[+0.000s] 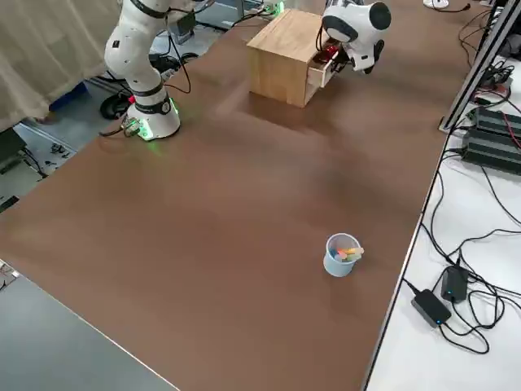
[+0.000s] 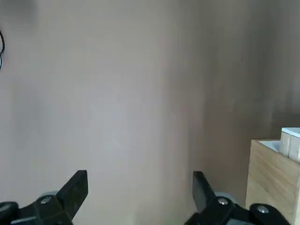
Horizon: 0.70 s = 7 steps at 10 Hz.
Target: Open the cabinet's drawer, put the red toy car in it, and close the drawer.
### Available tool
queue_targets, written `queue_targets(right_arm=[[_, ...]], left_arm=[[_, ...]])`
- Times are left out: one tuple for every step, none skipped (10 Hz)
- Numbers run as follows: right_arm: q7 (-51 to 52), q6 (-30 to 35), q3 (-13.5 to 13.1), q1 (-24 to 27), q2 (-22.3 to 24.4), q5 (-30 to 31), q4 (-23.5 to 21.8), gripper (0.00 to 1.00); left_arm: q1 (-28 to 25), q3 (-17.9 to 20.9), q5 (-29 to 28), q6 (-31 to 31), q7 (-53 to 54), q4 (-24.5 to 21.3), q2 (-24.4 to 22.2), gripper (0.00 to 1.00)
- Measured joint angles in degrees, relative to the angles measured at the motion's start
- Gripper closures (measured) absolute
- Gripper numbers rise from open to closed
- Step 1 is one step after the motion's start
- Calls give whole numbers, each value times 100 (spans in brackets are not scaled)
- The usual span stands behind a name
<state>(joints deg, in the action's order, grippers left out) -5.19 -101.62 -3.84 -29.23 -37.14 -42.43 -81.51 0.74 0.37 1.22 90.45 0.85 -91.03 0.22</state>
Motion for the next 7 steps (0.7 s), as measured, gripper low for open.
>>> queue_targets(right_arm=[[-1,52,0,-8,0,0,0,76],[-6,132,0,-23,0,1,-7,76],[-9,193,0,-34,0,6,-15,76],[-11,305,1,-41,-1,6,-19,76],[-14,430,1,-53,-3,9,-28,76],[-15,549,2,-65,-6,9,-33,76],[-15,683,4,-92,-12,10,-37,76]], left_arm=[[0,0,0,-4,0,0,0,1],[0,0,0,-5,0,-1,0,1],[0,0,0,-5,0,-3,0,1],[0,0,0,-5,0,-3,0,1],[0,0,0,-5,-2,-3,0,1],[0,-1,0,-5,-3,-3,0,1],[0,0,0,-5,-3,-3,0,1]])
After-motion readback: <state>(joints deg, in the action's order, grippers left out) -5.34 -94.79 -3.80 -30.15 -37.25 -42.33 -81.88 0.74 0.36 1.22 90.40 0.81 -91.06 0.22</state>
